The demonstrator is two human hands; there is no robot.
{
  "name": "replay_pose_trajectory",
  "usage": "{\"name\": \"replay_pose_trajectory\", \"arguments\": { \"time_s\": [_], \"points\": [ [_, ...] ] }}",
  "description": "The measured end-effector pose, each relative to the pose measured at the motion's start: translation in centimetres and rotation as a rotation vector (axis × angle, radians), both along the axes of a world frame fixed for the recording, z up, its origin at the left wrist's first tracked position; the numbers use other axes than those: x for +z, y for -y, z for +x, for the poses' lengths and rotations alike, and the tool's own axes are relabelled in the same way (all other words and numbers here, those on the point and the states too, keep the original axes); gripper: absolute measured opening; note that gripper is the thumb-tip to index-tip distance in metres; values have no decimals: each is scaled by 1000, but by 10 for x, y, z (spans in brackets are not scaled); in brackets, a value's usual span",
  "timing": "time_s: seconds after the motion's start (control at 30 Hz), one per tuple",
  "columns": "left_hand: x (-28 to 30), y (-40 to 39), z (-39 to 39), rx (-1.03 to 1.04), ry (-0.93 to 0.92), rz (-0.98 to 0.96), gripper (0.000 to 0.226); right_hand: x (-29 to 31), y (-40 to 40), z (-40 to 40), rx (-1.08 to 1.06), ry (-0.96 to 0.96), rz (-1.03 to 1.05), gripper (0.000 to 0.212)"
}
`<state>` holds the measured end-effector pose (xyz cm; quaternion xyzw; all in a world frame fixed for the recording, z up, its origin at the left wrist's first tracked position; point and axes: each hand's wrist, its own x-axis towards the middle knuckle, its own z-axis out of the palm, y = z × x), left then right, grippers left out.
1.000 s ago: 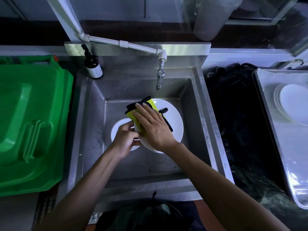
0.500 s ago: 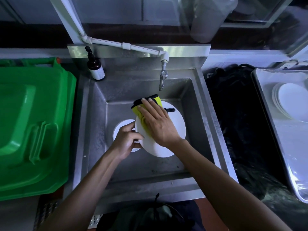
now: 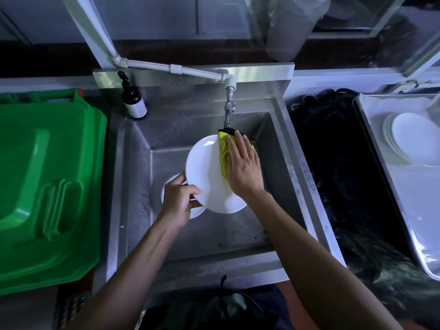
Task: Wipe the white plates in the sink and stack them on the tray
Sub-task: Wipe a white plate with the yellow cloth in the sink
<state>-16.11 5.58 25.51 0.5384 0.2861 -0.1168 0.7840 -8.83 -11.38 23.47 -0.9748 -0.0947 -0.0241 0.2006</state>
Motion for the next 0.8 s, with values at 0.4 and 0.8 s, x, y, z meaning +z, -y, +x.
{"name": "replay_pose_trajectory", "arguments": {
  "time_s": [0.4, 0.8],
  "points": [
    [-4, 8, 4, 132, -27, -22, 50, -22, -11, -49, -134, -145, 61, 61],
    [-9, 19, 3, 127, -25, -85, 49, -3, -49, -86, -77, -143, 213, 61]
  ]
}}
